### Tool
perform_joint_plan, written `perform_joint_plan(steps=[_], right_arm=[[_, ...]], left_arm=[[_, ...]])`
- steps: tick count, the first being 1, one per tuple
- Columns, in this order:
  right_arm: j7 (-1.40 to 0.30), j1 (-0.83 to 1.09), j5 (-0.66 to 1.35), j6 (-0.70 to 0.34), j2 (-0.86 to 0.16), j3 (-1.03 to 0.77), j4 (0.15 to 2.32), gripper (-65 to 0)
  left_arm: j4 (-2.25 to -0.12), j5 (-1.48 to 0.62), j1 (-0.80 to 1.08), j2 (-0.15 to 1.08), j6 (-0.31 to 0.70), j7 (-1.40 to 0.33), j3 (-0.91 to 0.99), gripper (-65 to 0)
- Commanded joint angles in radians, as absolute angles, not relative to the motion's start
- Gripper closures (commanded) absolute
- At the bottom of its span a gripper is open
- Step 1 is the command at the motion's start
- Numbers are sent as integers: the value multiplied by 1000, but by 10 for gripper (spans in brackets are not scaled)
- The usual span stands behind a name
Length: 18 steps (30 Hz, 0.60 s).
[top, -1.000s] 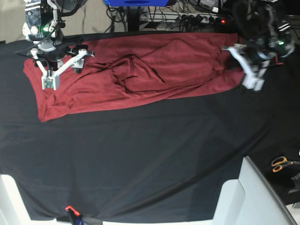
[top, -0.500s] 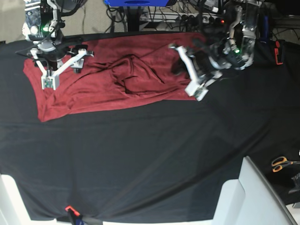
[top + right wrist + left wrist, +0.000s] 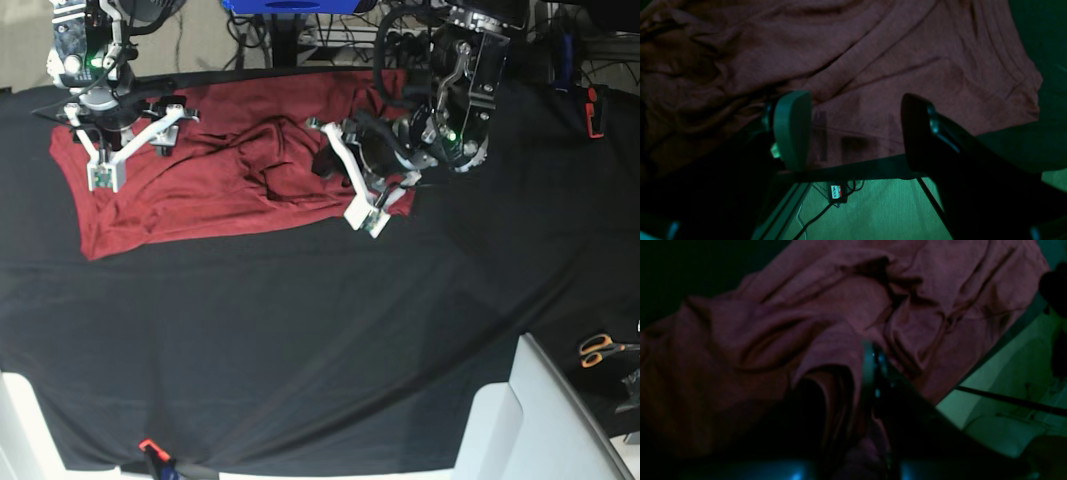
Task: Fold the T-shirt properly
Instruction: 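Carry the grasped end with the left gripper toward the right gripper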
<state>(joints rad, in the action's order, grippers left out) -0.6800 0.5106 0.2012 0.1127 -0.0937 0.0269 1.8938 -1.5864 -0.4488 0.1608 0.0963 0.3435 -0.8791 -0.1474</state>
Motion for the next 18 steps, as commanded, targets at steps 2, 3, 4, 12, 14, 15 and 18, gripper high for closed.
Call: perform_joint_plan(steps=[2,3,4,12,14,15,18], right_arm=[[-662,510,199,111,-96,24,1908,-398],[-662,510,199,111,-96,24,1908,-398],[-661,510,199,111,-96,24,1908,-398],[-661,506,199,111,-96,24,1908,-398],[-661,506,199,111,-96,24,1908,-398],[-661,507,199,111,-96,24,1908,-398],[-661,506,199,111,-96,24,1908,-398]], left_arm=[[-1587,-467,137,79,351,-858,-147,0],[-1581,-467,134,73,351,-858,-147,0],[-1578,-467,134,68,351,-858,-147,0],[-1550,-467,88,64,349,-903,-211,0],[-1541,-472,82,64,349,-905,-214,0],[-1537,-473,81,62,349,-906,-214,0],[-1534,-467,79,45,349,-906,-214,0]])
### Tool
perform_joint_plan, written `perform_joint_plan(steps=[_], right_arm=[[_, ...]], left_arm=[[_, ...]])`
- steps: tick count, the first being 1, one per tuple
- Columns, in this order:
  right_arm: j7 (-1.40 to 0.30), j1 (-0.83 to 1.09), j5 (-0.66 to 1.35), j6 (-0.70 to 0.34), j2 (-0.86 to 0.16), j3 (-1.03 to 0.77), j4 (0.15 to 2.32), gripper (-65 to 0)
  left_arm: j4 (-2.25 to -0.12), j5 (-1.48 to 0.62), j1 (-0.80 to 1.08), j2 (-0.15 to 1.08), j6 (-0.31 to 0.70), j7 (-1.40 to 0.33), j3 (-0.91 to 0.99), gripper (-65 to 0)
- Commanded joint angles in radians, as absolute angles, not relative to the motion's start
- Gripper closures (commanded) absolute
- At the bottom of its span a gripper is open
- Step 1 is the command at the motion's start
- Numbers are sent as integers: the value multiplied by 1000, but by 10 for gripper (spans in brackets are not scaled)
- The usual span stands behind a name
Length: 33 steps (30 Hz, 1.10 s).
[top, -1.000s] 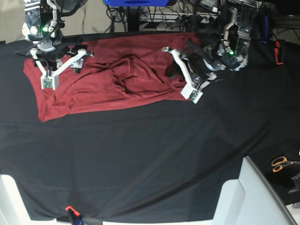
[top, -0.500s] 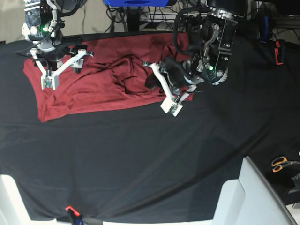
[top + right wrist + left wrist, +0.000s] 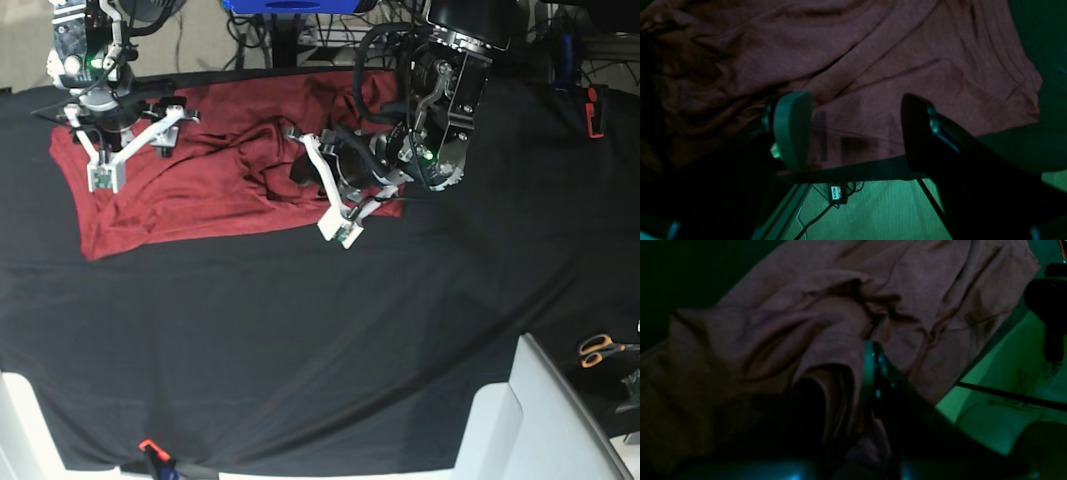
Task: Fold the T-shirt properly
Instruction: 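Carry the grasped end with the left gripper toward the right gripper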
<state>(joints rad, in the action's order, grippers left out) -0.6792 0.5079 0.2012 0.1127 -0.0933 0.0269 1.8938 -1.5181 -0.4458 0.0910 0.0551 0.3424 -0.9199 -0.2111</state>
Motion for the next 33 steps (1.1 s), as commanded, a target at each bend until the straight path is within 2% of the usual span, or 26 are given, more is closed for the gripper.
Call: perform_joint_plan(steps=[1,12,17,20,22,26,30,33], right_arm=[[-661,506,199,111,-96,24,1908,-398],[-662,504,199,111,-96,24,1908,-398],[-662,504,199,111,-96,24,1908,-398],[-662,504,199,111,-96,24,1908,-398],[-662,504,199,111,-96,24,1908,-398],[-662,503,199,111,-96,24,1908,-398],[-662,503,199,111,-96,24,1908,-398],[-662,503,199,111,-96,24,1908,-398]], left_arm=[[-1534,-467,79,44,349,-906,-214,0],[-1488,-475,42,28,349,-911,-217,0],[-1461,-476,27,5,351,-969,-216,0],[-1488,-476,16,1,351,-970,-232,-82],[-1489,-476,-2,7,351,-972,-291,-110],[-1481,-476,-31,7,351,-974,-395,-127],[-1483,-476,-50,-7,351,-1043,-420,-133],[-1481,-472,-70,-19,351,-1066,-418,-194]])
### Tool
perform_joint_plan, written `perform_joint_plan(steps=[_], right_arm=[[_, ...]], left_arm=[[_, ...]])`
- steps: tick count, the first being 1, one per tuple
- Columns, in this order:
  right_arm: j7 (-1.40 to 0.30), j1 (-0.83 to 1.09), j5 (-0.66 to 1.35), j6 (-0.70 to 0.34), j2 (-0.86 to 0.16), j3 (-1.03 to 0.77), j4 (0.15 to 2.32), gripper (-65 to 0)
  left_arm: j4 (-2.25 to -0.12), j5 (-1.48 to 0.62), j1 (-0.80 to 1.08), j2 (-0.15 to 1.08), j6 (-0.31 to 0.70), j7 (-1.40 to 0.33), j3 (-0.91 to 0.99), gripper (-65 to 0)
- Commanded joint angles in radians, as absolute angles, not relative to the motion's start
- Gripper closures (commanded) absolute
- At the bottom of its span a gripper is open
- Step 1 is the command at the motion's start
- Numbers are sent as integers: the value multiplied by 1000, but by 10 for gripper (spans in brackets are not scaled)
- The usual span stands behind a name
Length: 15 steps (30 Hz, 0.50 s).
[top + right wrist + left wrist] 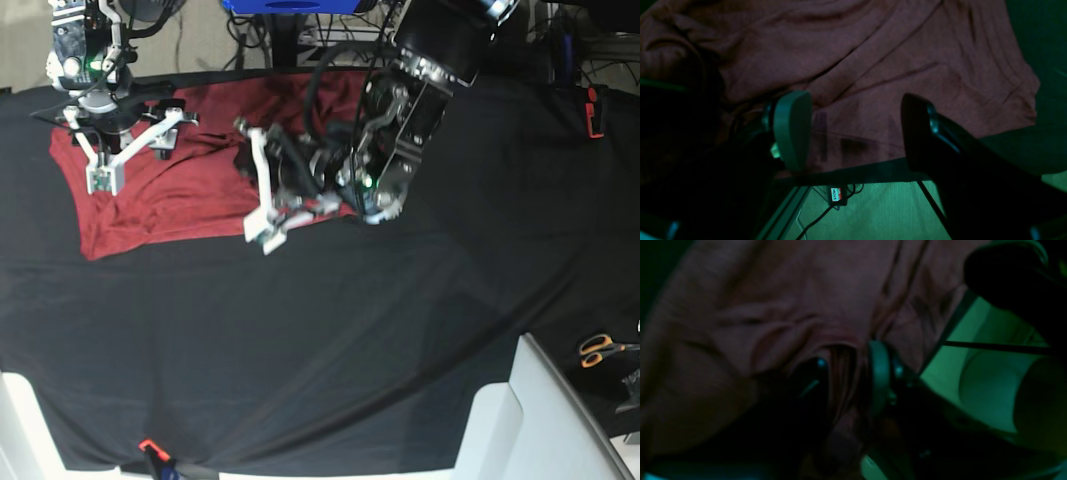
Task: Fold the T-shirt properly
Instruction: 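Carry the grasped end with the left gripper toward the right gripper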
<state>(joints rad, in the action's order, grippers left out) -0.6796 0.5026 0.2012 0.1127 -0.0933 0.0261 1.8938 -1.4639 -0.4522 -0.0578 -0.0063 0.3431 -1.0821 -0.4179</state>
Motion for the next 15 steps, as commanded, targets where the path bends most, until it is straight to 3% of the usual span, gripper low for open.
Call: perform_joint_plan(steps=[1,10,15], right_arm=[[-662,503,199,111,-96,24,1908,-398],[-662,503,199,111,-96,24,1908,-398],[-659,503,197,111,-97,31,1908,-398]], left_arm=[[-1481,-475,-74,-19,351,-1066,-417,-225],[-1483,-475,-82,-41,349,-1058,-415,-512],[-1550,-478,-97,-50,351,-1043,-414,-528]])
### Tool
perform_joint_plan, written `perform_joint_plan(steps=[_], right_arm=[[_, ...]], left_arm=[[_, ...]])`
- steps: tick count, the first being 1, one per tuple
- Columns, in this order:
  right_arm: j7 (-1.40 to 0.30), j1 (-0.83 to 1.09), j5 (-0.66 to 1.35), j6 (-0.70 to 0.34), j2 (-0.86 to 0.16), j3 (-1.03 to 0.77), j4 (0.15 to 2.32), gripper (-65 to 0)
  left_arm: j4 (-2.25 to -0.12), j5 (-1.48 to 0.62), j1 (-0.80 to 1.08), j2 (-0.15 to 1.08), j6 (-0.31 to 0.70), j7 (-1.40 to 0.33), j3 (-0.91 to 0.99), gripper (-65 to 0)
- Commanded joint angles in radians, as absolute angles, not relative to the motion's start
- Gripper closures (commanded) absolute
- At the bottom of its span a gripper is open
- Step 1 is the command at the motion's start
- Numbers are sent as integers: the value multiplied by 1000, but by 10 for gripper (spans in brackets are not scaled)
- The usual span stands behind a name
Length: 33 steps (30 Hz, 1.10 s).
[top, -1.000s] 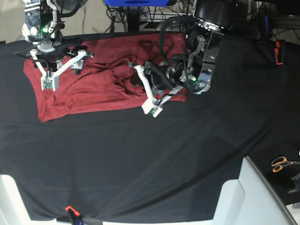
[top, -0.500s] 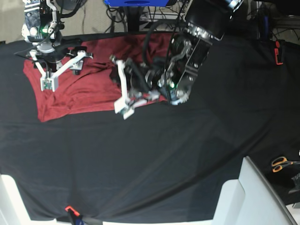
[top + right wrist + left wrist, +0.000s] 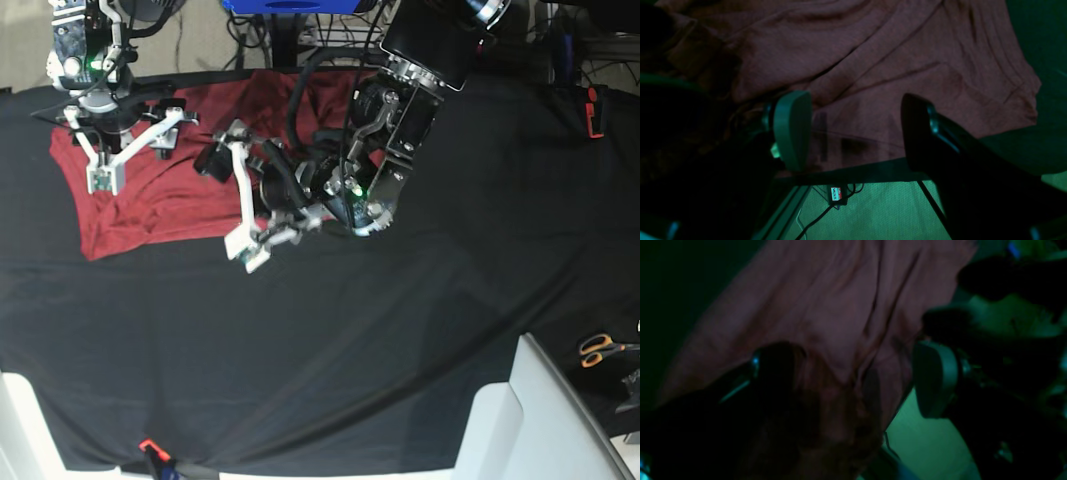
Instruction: Fold the T-shirt properly
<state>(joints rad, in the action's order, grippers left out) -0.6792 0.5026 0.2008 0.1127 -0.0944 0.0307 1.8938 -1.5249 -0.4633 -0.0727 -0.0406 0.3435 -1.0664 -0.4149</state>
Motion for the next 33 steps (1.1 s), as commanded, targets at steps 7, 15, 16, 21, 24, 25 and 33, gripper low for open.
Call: perform_joint_plan(steps=[7,15,16,21,24,25,33], right_arm=[[-656,503,194,4,-194,134,1965,-380],[-687,383,194,-8,-303,473,1986,-2],[-714,352,194,-8,-302,509,1986,-15],[-932,128,193,56,-229,739,1965,-2],[-1098,-28,193,180,-133,874,1885,-2],[-1141,-68,193,216,-101,905,1851,-2],[-1145,-185,197,444,113,920,1431,-2]], left_arm=[[-1733,-478,-45,-4,352,-1096,-42,-520],[-1802,-478,153,200,361,-1136,590,0],[-1793,-478,177,223,378,-1136,647,0],[-1698,-476,297,315,618,-1112,915,0],[-1626,-467,337,318,698,-1058,1044,0],[-1610,-467,349,318,698,-1049,1067,0],[-1592,-467,371,288,698,-1044,1095,0]])
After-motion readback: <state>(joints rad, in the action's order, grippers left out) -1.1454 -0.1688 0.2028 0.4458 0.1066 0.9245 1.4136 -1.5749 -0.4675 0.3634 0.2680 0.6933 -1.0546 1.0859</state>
